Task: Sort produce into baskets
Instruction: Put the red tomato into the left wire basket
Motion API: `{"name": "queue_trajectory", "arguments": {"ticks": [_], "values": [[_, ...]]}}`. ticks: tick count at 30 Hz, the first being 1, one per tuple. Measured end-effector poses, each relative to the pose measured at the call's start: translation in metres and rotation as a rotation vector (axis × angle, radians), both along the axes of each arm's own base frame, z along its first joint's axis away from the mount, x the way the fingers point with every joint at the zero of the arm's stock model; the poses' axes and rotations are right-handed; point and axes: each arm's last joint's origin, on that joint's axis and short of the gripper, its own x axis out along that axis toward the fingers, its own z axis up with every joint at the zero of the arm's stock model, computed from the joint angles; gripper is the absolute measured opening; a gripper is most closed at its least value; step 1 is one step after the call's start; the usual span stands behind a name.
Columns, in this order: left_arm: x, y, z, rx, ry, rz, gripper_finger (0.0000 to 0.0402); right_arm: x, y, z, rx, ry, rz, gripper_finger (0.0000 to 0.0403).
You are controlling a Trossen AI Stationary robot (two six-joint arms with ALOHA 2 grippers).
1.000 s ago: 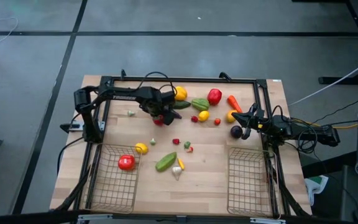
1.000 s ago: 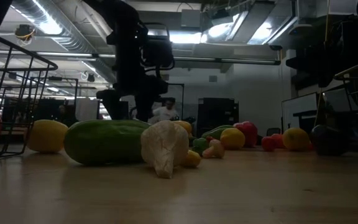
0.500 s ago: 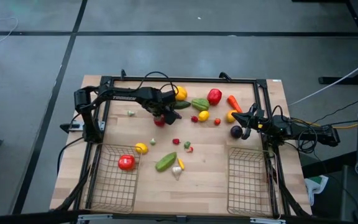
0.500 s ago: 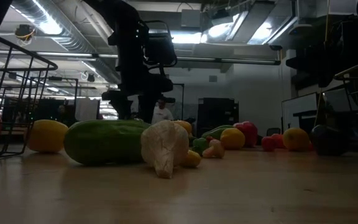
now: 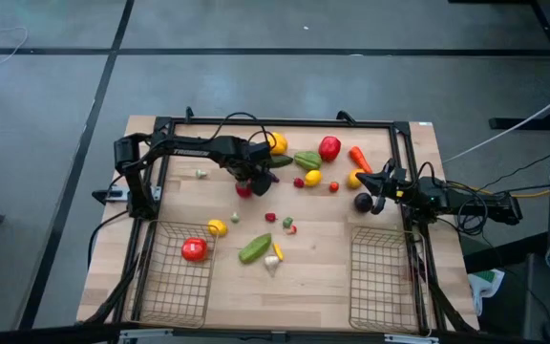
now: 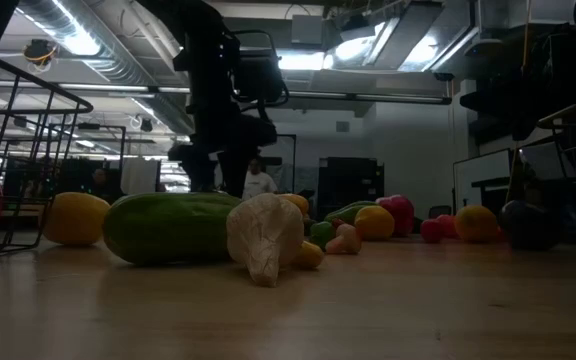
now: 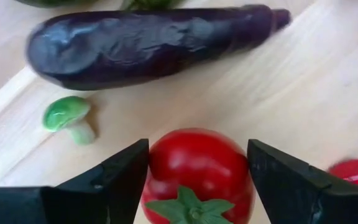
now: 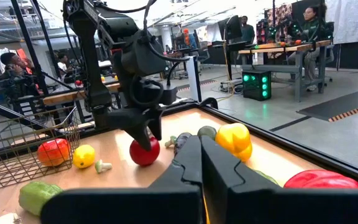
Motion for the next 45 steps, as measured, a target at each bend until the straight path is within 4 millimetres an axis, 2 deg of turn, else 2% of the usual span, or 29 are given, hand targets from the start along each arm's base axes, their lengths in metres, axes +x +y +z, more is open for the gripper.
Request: {"name": "queue_trajectory", "arguments": {"ticks": [8, 12, 16, 31, 45], "values": [[-0.0010, 0.0057, 0.0004, -0.116, -0.050, -0.111, 0.0267, 0.0000, 0.0000, -0.0001, 0.000, 0.000, 0.000, 0.0001], [-0.0021, 0.0090, 0.0005, -0.150, -0.064, -0.102, 0.0267, 0.0000, 0.0000, 0.0000, 0.000, 0.000, 0.000, 0.0001], [-0.0006, 0.0086, 0.0008, -0.145, -0.077, -0.115, 0.0267, 0.0000, 0.0000, -0.0001, 0.000, 0.001, 0.000, 0.0001], [0.0012, 0.0042, 0.0015, -0.175, -0.114, -0.340, 0.0267, 0.0000, 0.0000, -0.0001, 0.000, 0.001, 0.000, 0.0001], [-0.0046, 0.0014, 0.0005, -0.201, -0.078, -0.511, 0.0267, 0.0000, 0.0000, -0.0001, 0.000, 0.000, 0.000, 0.0001]]}}
